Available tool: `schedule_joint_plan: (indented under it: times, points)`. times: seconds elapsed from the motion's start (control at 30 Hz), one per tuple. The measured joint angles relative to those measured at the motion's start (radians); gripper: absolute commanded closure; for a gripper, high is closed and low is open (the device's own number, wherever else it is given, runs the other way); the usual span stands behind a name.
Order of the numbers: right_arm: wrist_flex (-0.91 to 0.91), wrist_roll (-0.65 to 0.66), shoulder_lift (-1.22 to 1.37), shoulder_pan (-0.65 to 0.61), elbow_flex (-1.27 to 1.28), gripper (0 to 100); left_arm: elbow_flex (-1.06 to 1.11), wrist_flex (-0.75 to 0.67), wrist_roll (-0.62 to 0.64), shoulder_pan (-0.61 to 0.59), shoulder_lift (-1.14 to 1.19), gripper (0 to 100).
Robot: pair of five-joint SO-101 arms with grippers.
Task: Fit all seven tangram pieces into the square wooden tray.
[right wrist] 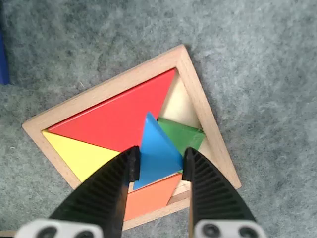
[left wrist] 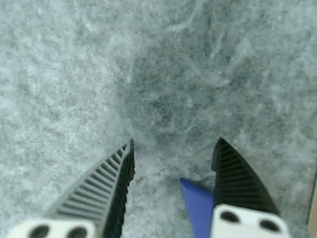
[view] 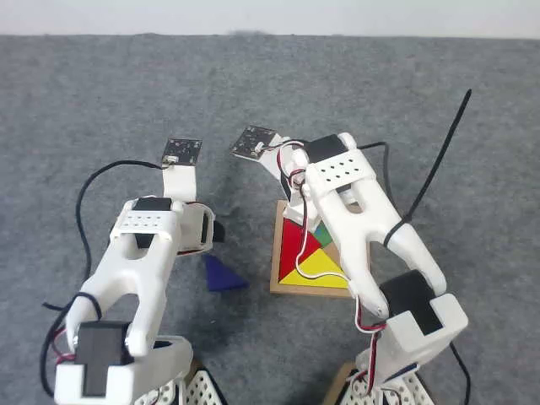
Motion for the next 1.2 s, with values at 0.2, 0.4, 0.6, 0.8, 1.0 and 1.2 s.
schedule_joint_plan:
  times: [0.2,0.4,0.6,0.8,1.0,1.2]
  points:
    - [-0.003,0.003,0.0,-0.003,0.0,91.6,0.0,0.0,0.0,0.0,0.0,75]
    - [-0.003,0.003,0.0,-0.002,0.0,91.7,0.0,0.0,0.0,0.0,0.0,75]
    - [-0.003,-0.029,0.0,-0.002,0.0,91.6,0.0,0.0,0.0,0.0,0.0,75]
    - [-0.006,-0.17,0.0,-0.002,0.002,91.9,0.0,0.0,0.0,0.0,0.0,75]
    - [-0.006,-0.509,0.0,-0.002,0.002,91.8,0.0,0.0,0.0,0.0,0.0,75]
    - [-0.006,-0.781,0.0,-0.002,0.002,90.0,0.0,0.0,0.0,0.0,0.0,75]
